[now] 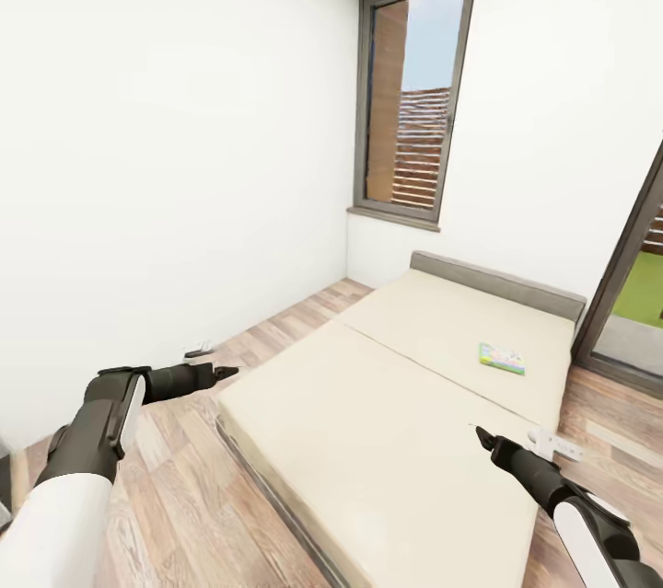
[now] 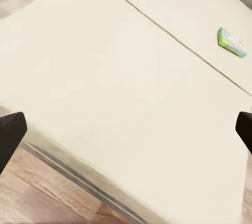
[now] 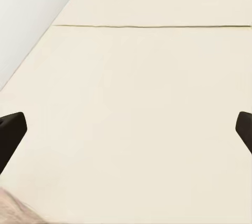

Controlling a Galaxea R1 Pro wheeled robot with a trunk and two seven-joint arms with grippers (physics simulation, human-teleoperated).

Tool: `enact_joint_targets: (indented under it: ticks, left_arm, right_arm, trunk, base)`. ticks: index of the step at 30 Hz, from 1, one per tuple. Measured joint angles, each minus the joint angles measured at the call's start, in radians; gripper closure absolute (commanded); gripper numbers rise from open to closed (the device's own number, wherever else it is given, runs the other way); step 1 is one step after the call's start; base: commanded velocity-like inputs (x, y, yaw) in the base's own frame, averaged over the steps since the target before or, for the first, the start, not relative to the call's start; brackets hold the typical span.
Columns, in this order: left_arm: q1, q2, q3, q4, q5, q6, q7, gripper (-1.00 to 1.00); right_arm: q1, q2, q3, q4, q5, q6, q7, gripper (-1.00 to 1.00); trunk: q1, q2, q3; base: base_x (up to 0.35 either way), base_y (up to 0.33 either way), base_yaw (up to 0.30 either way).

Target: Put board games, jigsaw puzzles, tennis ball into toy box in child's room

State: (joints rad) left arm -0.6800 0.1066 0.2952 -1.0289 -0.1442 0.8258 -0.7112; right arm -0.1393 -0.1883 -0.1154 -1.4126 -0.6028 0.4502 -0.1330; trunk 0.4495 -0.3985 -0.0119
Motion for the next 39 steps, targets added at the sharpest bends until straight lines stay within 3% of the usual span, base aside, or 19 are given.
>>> enact_joint_targets:
  ticks: [10, 16, 19, 23, 26, 31, 39]
  left_arm:
    - [0.0, -0.001, -0.001, 0.0, 0.0, 0.0, -0.001, -1.0]
    - [0.0, 0.0, 0.0, 0.0, 0.0, 0.0, -0.001, -1.0]
    - [0.0, 0.003, 0.001, 0.0, 0.0, -0.001, -0.001, -1.0]
    - [0.0, 0.005, 0.002, 0.0, 0.0, -0.001, -0.001, -1.0]
    - [0.0, 0.005, 0.003, 0.0, 0.0, -0.001, -0.001, -1.0]
    - [0.0, 0.005, 0.003, 0.0, 0.0, -0.001, -0.001, -1.0]
    - [0.0, 0.006, 0.003, 0.0, 0.0, -0.001, -0.001, -1.0]
  right_arm:
    - [-0.021, 0.0, 0.0, 0.001, -0.001, 0.016, -0.001, -1.0]
    - [-0.064, 0.002, 0.002, 0.001, -0.001, 0.127, -0.054, -1.0]
    - [-0.098, 0.032, 0.06, -0.001, -0.003, 0.208, -0.149, -1.0]
    - [-0.151, 0.069, 0.152, 0.001, -0.002, 0.257, -0.263, -1.0]
    - [-0.176, 0.081, 0.198, 0.003, -0.005, 0.276, -0.328, -1.0]
    - [-0.192, 0.087, 0.218, 0.02, -0.007, 0.285, -0.36, -1.0]
    - [-0.195, 0.088, 0.22, 0.041, -0.01, 0.285, -0.36, -1.0]
  trunk:
    - [0.0, 0.001, -0.011]
    - [0.0, 0.001, -0.018]
    - [0.0, 0.001, -0.022]
    - [0.0, 0.001, -0.027]
    - [0.0, 0.001, -0.031]
    - [0.0, 0.001, -0.038]
    - [0.0, 0.001, -0.049]
  base:
    - [-0.089, -0.062, 0.228]
    - [-0.005, -0.003, 0.204]
    - [-0.001, -0.001, 0.191]
    - [-0.006, 0.0, 0.186]
    - [-0.116, 0.0, 0.184]
    - [-0.119, 0.0, 0.184]
    - [-0.016, -0.001, 0.152]
